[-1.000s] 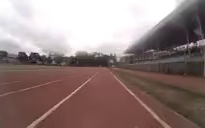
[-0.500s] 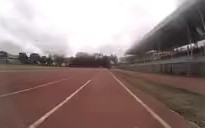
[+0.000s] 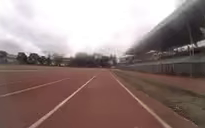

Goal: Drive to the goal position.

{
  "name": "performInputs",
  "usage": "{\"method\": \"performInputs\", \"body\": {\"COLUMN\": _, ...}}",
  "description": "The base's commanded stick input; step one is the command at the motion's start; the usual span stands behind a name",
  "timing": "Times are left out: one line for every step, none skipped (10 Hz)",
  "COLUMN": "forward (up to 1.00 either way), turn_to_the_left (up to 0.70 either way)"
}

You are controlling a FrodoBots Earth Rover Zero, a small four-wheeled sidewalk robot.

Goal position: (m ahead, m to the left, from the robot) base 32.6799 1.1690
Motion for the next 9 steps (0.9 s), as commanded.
{"method": "performInputs", "body": {"forward": 0.7, "turn_to_the_left": 0.0}}
{"method": "performInputs", "body": {"forward": 0.7, "turn_to_the_left": 0.0}}
{"method": "performInputs", "body": {"forward": 0.7, "turn_to_the_left": 0.0}}
{"method": "performInputs", "body": {"forward": 0.7, "turn_to_the_left": 0.0}}
{"method": "performInputs", "body": {"forward": 0.7, "turn_to_the_left": 0.0}}
{"method": "performInputs", "body": {"forward": 0.7, "turn_to_the_left": 0.0}}
{"method": "performInputs", "body": {"forward": 0.7, "turn_to_the_left": 0.0}}
{"method": "performInputs", "body": {"forward": 0.7, "turn_to_the_left": 0.0}}
{"method": "performInputs", "body": {"forward": 0.7, "turn_to_the_left": 0.0}}
